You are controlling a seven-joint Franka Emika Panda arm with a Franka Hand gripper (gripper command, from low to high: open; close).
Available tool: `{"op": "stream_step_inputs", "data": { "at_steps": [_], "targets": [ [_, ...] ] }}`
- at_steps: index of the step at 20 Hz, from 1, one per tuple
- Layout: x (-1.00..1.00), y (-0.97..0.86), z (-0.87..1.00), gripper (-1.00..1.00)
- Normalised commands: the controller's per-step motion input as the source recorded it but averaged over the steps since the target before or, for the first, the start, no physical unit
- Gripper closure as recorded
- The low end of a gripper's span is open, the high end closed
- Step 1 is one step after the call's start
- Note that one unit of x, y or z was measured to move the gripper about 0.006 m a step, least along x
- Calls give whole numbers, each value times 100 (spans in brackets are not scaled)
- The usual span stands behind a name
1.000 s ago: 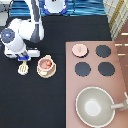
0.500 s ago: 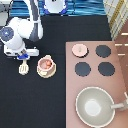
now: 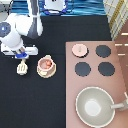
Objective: Take the lid off the pot, put the pot on the plate, and use the tool to push the pot to the front of the table.
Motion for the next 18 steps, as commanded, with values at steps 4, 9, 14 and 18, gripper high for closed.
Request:
{"op": "stream_step_inputs", "data": {
  "at_steps": [4, 9, 14, 18],
  "targets": [
    [-73, 62, 50, 100],
    [-83, 62, 21, 100],
    [-98, 68, -12, 100],
    [-100, 68, -30, 100]
  ]
}}
